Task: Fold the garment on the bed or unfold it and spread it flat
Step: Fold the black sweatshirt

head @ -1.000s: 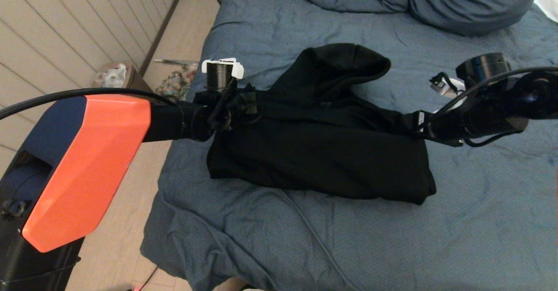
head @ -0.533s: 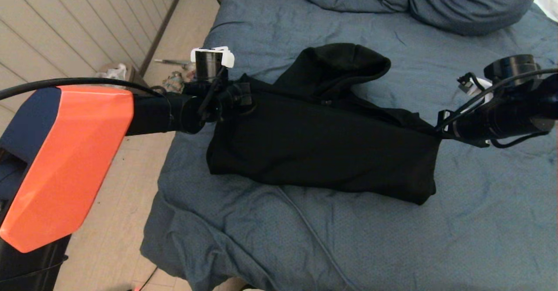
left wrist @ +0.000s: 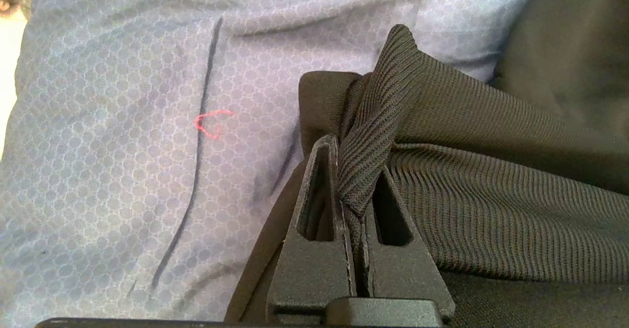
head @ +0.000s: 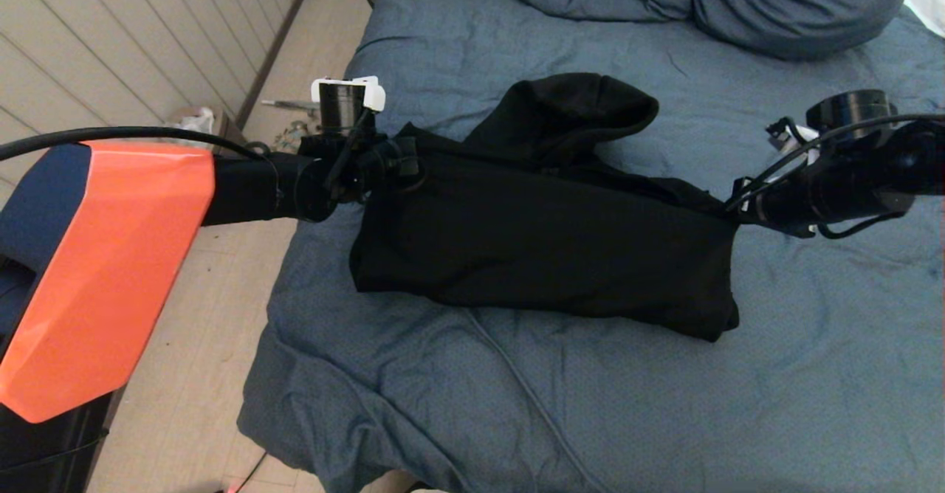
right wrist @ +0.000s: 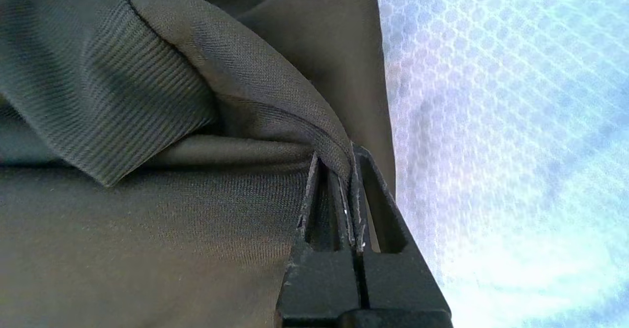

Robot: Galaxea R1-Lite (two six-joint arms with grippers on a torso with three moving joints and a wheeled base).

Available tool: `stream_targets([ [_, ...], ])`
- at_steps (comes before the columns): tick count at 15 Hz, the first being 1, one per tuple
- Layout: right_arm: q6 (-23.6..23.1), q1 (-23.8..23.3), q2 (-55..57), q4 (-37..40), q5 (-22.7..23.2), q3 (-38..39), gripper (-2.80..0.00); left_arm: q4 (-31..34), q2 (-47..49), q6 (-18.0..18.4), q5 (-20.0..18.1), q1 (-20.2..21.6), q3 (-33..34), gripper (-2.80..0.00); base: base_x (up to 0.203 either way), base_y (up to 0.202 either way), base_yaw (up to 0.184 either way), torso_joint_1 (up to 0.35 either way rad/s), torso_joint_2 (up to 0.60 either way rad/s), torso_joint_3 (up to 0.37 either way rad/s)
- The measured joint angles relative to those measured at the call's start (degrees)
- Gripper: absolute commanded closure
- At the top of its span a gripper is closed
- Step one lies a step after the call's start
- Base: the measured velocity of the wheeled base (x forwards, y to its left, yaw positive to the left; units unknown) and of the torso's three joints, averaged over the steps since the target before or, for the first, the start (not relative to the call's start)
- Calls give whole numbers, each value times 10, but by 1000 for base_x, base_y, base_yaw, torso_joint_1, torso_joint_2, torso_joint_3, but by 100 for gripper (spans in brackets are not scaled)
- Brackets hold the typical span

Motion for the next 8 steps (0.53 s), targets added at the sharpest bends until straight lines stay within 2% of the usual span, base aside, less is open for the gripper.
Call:
stream_targets([
  [3,0,3,35,-29,-1,-19,0,-1,9,4,1,2,0,0,0,0,0,0,0,0],
  [8,4,9,44,-30,-1,-22,0,18,12,20,7,2,1,0,0,0,0,0,0,0],
])
